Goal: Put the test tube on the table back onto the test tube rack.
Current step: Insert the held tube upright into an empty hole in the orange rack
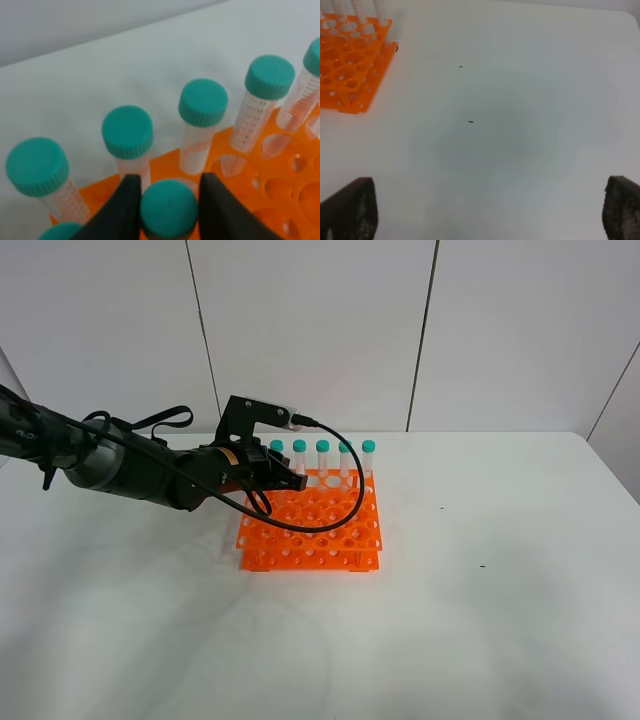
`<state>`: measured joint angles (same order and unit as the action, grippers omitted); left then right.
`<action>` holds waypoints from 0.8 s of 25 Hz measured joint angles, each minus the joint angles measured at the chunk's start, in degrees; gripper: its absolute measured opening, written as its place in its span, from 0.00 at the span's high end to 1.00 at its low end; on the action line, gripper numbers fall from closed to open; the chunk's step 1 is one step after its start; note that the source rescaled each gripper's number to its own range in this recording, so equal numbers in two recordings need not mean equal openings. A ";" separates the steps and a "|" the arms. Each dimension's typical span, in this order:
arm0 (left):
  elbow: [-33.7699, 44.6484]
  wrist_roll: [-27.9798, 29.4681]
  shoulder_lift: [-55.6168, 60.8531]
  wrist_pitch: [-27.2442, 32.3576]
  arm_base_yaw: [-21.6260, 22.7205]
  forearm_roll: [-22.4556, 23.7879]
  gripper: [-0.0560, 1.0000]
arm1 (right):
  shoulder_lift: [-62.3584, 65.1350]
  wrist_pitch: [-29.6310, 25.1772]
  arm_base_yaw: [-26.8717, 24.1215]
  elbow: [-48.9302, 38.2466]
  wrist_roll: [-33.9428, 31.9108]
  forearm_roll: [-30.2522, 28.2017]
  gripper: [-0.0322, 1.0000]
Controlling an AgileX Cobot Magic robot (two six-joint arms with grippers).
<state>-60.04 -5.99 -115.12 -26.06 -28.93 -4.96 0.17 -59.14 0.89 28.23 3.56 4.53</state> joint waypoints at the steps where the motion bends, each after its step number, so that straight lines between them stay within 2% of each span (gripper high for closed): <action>1: 0.00 0.00 0.16 0.00 0.00 0.00 0.80 | 0.00 0.00 0.00 0.00 0.00 0.00 0.00; 6: 0.00 0.00 1.08 -0.11 0.00 0.00 0.73 | 0.00 0.00 0.00 0.00 0.00 0.00 0.00; 12: 0.00 0.28 1.56 0.19 -0.17 0.00 0.46 | 0.00 0.00 0.00 0.00 0.00 0.00 0.00; 20: 0.00 0.90 7.18 5.55 -0.17 0.00 0.40 | 0.00 0.00 0.00 0.00 0.00 0.00 0.00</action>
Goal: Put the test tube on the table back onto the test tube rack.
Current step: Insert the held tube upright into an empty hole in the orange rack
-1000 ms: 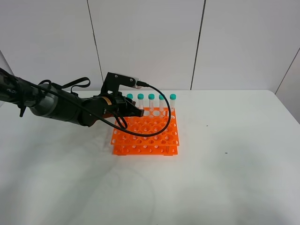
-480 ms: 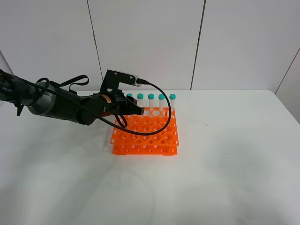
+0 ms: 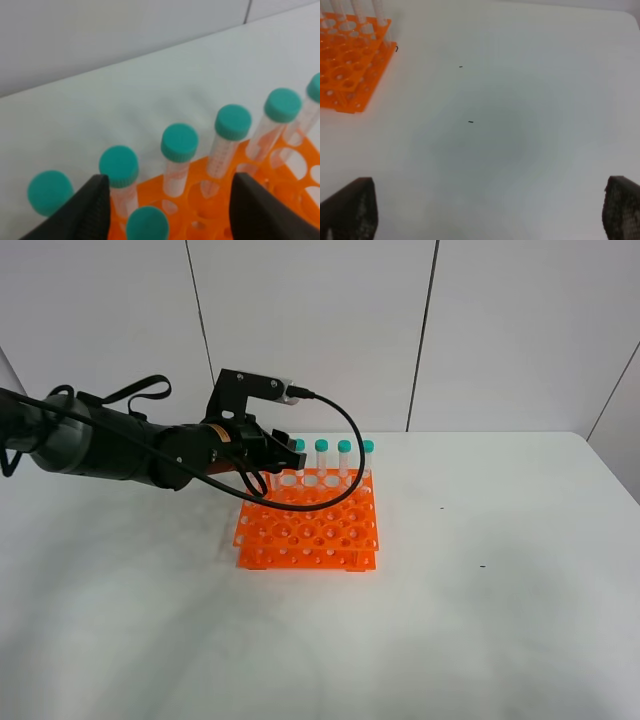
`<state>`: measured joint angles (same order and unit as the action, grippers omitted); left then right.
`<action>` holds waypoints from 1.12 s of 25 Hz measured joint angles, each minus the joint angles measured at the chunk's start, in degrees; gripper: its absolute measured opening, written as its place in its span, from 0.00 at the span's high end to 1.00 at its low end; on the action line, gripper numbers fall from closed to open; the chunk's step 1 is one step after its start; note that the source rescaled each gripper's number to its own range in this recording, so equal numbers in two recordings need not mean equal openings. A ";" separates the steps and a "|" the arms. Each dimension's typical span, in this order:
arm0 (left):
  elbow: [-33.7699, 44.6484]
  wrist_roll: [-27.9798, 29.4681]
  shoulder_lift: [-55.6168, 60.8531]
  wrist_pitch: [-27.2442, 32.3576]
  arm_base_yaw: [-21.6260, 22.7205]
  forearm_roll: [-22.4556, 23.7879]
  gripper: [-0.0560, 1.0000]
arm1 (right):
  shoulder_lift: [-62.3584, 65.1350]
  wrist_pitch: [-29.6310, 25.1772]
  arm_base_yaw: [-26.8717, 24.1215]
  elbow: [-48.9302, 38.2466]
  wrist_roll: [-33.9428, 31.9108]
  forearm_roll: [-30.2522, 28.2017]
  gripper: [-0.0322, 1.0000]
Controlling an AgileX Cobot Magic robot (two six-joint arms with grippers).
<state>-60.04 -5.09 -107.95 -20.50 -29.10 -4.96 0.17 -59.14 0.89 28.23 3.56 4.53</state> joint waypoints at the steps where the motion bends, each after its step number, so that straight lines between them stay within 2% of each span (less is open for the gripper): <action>1: 0.00 0.00 1.08 1.03 0.00 0.00 0.40 | 0.00 0.00 0.00 0.00 0.00 0.00 0.00; 9: 0.00 0.00 9.83 7.56 0.00 0.00 0.38 | 0.00 0.00 0.00 0.00 0.00 0.00 0.00; 14: -0.04 -0.62 15.27 14.29 0.00 0.00 0.14 | 0.00 0.00 0.00 0.00 0.00 0.00 0.00; 18: -0.38 -0.03 17.26 26.81 0.00 0.00 0.09 | 0.00 0.00 0.00 0.00 0.00 0.00 0.00; 20: -1.59 1.10 17.38 36.14 0.00 0.00 0.09 | 0.00 0.00 0.00 0.00 0.00 0.00 0.00; 24: -2.63 2.59 17.38 49.49 0.26 0.00 0.08 | 0.00 0.00 0.00 0.00 0.00 0.00 0.00; 28: -2.71 5.09 17.38 56.12 3.68 -0.07 0.08 | 0.00 0.05 0.00 0.00 0.00 0.00 0.00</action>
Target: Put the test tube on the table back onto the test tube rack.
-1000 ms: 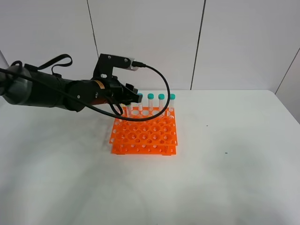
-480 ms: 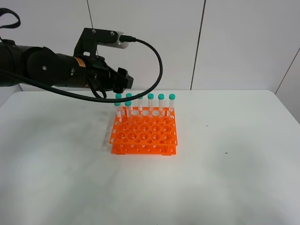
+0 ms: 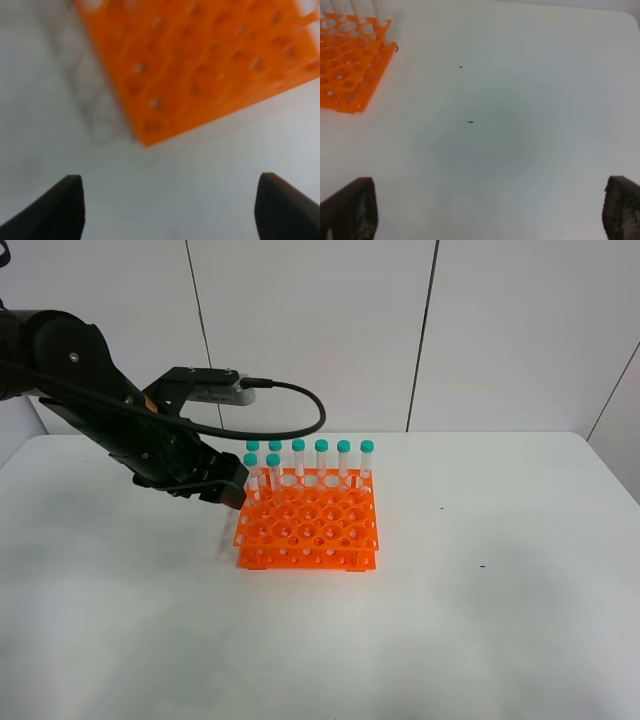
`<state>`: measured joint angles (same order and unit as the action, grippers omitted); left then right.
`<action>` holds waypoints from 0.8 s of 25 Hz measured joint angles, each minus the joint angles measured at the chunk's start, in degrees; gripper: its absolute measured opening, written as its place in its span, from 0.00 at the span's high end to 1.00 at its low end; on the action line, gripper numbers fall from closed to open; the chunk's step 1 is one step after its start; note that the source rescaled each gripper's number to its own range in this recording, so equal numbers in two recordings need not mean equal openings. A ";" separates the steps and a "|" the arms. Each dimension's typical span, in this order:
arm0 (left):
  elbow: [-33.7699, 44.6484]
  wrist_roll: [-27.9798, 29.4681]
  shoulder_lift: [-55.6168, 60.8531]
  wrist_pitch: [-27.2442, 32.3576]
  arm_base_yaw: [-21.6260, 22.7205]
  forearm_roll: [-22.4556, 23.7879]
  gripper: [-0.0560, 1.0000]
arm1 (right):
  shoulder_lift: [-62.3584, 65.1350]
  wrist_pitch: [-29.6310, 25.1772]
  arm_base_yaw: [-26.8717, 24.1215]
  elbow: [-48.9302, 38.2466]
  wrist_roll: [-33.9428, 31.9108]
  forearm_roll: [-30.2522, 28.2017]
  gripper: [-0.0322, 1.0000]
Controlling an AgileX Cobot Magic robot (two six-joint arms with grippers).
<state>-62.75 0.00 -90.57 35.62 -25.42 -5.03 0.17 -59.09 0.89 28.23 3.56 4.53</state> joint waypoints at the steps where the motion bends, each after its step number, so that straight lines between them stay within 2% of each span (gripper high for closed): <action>1: 0.00 0.68 0.00 1.96 1.28 0.00 0.08 | 0.00 0.00 0.00 0.00 0.00 0.00 0.00; 9: -0.04 1.33 0.12 19.19 8.56 0.26 0.08 | 0.00 0.00 0.00 0.00 0.00 0.00 0.00; 13: -0.20 1.38 0.84 23.89 12.70 1.42 0.08 | 0.00 0.00 0.00 0.00 0.00 0.00 0.00; 20: 3.24 1.07 7.54 28.26 20.44 3.04 0.08 | 0.00 0.00 0.00 0.00 0.00 0.00 0.00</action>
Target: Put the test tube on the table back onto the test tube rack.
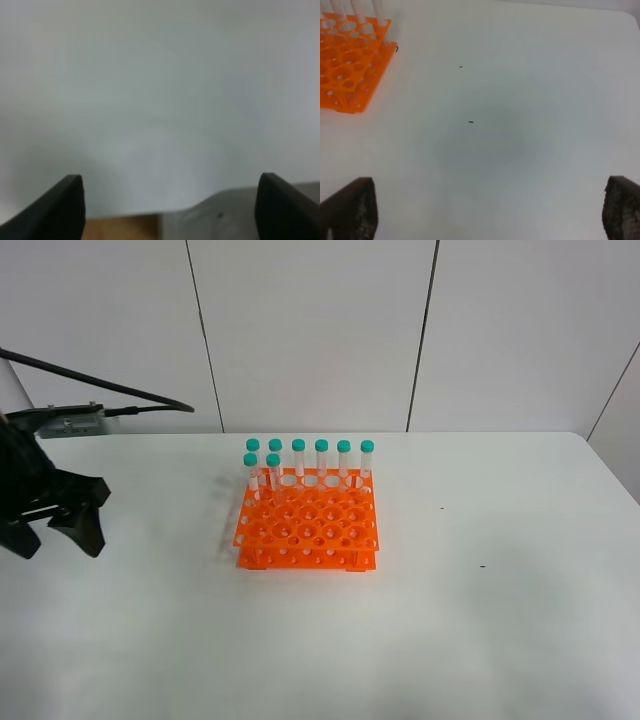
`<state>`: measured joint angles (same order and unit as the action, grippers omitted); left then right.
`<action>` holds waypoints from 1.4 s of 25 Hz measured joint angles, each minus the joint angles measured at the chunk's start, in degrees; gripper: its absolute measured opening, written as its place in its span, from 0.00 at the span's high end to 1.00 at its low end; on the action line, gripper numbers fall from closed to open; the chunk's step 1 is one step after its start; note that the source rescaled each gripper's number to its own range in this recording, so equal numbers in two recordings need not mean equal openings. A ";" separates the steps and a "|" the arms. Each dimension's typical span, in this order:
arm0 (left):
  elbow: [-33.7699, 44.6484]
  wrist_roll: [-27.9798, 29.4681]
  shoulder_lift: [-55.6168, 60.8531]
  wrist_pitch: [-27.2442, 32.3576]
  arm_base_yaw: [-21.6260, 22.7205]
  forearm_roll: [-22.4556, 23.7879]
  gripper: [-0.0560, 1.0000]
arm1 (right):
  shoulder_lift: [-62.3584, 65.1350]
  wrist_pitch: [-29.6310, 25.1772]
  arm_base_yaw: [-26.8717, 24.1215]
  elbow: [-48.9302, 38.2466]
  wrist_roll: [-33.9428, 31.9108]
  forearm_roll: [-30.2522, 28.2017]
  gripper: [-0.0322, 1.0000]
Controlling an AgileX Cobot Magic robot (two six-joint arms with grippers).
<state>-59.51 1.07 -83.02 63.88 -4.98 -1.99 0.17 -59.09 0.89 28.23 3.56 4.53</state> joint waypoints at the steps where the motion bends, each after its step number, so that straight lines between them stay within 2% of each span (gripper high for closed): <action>1: 0.69 -0.22 1.58 0.97 0.51 0.51 0.08 | 0.00 0.00 0.00 0.00 0.00 0.00 0.00; 4: 2.92 -0.21 6.61 3.57 1.11 1.63 0.08 | 0.00 0.00 0.00 0.00 0.00 0.00 0.00; 14: 19.04 0.28 31.79 3.52 1.17 1.99 0.08 | 0.00 0.00 0.00 0.00 0.00 0.00 0.00; 20: 29.82 0.48 50.27 -2.03 1.17 1.99 0.08 | 0.00 0.00 0.00 0.00 0.00 0.00 0.00; 26: 30.45 0.48 65.92 -3.52 1.17 1.99 0.08 | 0.00 0.00 0.00 0.00 0.00 0.00 0.00; 35: 30.49 0.48 82.44 -3.70 1.17 1.99 0.08 | 0.00 0.00 0.00 0.00 0.00 0.00 0.00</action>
<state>-29.01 1.55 -0.58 60.18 -3.81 0.00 0.17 -59.09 0.89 28.23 3.56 4.53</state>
